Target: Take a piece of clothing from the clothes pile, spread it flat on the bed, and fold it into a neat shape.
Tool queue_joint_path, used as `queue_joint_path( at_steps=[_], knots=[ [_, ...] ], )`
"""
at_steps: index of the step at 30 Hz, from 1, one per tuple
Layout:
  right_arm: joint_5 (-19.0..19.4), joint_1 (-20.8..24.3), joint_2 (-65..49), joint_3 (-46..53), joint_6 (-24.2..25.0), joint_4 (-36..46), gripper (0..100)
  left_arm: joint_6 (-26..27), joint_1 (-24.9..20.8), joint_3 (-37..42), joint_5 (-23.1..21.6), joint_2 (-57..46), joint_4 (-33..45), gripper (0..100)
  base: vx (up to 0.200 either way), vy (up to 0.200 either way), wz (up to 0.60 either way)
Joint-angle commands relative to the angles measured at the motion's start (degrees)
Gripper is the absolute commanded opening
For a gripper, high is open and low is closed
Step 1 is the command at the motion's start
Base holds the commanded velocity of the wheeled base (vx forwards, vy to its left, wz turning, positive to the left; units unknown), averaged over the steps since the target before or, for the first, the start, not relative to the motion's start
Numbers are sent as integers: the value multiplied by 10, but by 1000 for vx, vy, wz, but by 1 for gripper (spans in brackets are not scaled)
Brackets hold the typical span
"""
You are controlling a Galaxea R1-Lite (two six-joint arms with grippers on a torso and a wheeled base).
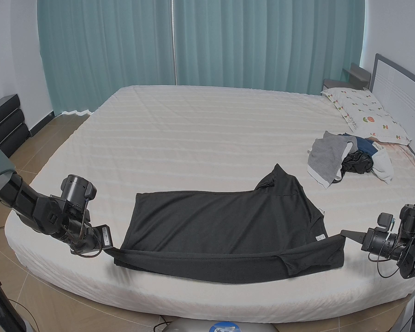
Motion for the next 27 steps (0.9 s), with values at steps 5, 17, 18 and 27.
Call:
queue_joint_path(
  at_steps=[5,17,18,27],
  knots=[
    [-1,1,35,-14,0,-4,0,-19,1,-31,5,53,-5,0,0,0,0],
    [-3,7,100,-78,1,-4,0,-96,-2,-71,7,129,-90,0,0,0,0],
    [-3,9,108,-85,1,-4,0,-102,-2,-74,8,138,-96,0,0,0,0],
    [-8,16,177,-135,2,-4,0,-146,-1,-125,9,197,-99,0,0,0,0]
  ],
)
